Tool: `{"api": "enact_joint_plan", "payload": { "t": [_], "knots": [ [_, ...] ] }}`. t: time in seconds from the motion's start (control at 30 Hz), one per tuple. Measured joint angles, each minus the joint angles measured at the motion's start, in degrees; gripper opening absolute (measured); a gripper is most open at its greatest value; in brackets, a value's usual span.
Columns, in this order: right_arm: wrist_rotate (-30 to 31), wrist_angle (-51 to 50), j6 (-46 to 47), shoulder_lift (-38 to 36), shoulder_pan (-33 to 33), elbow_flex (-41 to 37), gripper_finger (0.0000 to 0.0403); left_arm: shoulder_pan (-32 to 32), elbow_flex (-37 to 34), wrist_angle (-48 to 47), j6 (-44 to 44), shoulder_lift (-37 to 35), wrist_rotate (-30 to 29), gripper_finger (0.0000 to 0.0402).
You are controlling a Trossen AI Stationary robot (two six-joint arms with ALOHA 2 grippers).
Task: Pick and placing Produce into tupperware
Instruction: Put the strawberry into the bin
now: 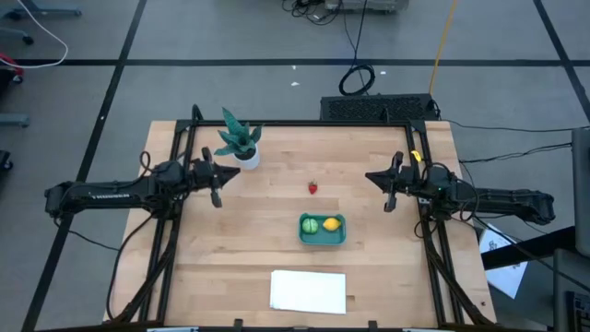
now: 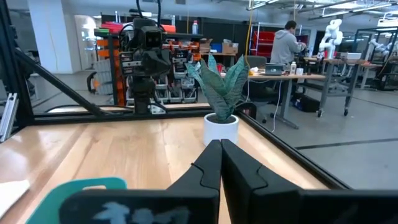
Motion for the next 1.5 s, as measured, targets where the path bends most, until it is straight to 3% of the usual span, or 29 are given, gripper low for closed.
{"api": "enact_joint_plan", "payload": {
  "t": [0.27,0.47,0.83,1.07,1.5],
  "knots": [
    [-0.1,0.0,-0.4,0.0,0.0,0.0,0.0000,0.0,0.0,6.6,-2.4,1.2,-3.3,0.0026],
    [-0.1,0.0,-0.8,0.0,0.0,0.0,0.0000,0.0,0.6,13.9,-2.5,6.3,-5.0,0.0026],
    [-0.1,-0.3,-1.0,0.0,0.0,0.0,0.0000,1.0,11.4,14.1,-2.3,20.5,-3.4,0.0026],
    [-0.1,-0.5,-1.0,0.1,0.0,0.0,0.0000,3.8,21.6,8.7,-4.1,29.4,2.7,0.0026],
    [-0.1,6.8,-1.0,0.1,0.0,-4.4,0.0000,6.1,43.5,-13.4,0.5,45.3,12.0,0.0026]
  ]
}}
